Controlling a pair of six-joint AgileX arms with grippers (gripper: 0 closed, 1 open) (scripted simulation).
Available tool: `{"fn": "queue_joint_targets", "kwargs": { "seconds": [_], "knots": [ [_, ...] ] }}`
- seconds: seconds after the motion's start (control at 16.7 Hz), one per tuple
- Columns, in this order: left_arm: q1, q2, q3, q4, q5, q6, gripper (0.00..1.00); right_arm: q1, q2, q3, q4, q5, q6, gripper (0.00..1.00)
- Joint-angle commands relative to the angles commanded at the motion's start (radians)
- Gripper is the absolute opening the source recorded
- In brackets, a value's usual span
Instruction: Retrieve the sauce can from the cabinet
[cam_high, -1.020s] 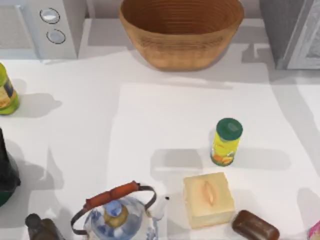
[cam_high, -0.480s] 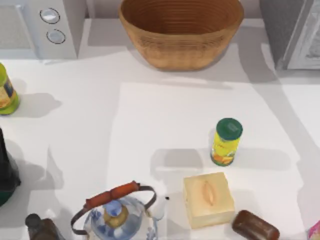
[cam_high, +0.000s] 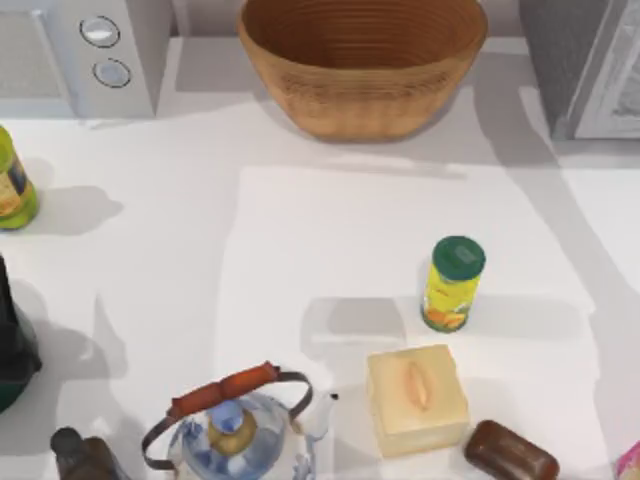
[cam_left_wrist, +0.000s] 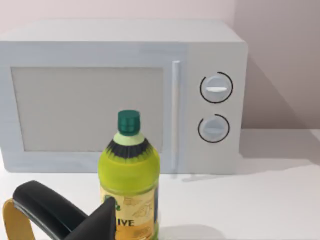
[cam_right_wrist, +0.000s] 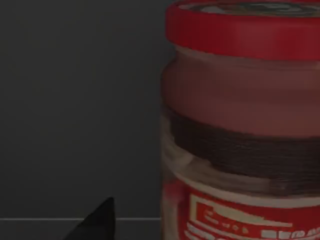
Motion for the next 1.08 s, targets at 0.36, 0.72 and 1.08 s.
{"fn": "queue_joint_targets", "kwargs": {
  "seconds": [0.36, 0.72, 1.08],
  "knots": [
    [0.0, 0.0, 0.0, 0.0, 0.0, 0.0, 1.0, -0.029, 0.181, 0.252, -0.069, -0.026, -0.001, 1.0],
    [0.0, 0.0, 0.0, 0.0, 0.0, 0.0, 1.0, -0.042, 0.25, 0.348, -0.096, -0.038, -0.002, 1.0],
    [0.0, 0.0, 0.0, 0.0, 0.0, 0.0, 1.0, -0.042, 0.25, 0.348, -0.096, -0.038, -0.002, 0.7]
  ]
}}
